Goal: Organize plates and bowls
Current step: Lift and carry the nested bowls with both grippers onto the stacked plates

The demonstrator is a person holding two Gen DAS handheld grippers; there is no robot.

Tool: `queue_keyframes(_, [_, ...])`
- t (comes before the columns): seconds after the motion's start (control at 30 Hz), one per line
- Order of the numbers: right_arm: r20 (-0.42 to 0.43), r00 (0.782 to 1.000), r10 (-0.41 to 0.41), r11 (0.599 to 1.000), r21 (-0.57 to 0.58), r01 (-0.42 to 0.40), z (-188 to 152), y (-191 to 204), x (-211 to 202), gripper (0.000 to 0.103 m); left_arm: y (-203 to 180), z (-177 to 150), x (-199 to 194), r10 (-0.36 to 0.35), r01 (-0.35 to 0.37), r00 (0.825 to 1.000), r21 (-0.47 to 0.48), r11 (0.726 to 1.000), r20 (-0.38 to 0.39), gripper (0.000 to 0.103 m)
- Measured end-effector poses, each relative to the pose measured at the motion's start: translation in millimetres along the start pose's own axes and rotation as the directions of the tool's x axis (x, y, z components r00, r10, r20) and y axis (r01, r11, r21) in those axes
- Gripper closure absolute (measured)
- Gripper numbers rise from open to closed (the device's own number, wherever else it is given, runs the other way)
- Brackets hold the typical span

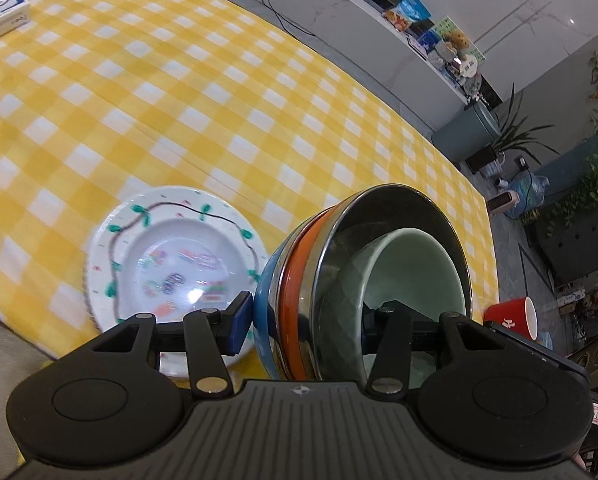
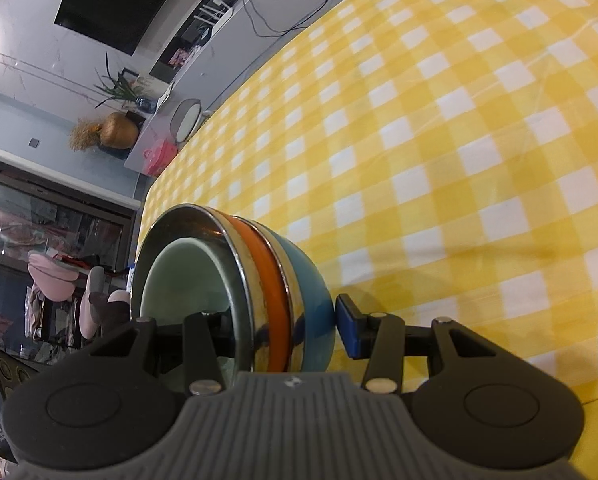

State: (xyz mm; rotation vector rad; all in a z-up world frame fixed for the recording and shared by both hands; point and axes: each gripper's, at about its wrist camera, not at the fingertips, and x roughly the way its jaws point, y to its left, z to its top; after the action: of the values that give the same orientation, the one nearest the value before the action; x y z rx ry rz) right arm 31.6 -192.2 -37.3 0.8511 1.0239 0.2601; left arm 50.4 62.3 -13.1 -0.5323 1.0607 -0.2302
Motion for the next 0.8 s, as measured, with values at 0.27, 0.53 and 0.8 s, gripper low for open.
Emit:
queue_keyframes(0.27, [-0.049, 0.999, 0.014, 0.999, -0.042, -0.017, -9.7, 33.4, 29.9, 0.058, 34.9, 9.1, -20.4, 0.018, -0.017, 0.999, -0.051, 0.999, 0.03, 0.048])
queue_keyframes(0.53, [-0.08, 0.997, -0.008, 0.998, -0.062, 0.003, -16.5, 54.1, 63.9, 0.058, 68.5, 18.1, -17.4, 0.017, -0.014, 1.0, -0.117, 0.993, 0.024, 0.048])
queue_keyframes(0.8, [-0.104, 0.994, -0.04, 0.998, -0.058, 0.034, -21.2, 58.8, 88.4, 0.058, 85.5, 21.0, -3.8, 0.015, -0.016, 1.0, -0.154, 0.988, -0.01, 0.048])
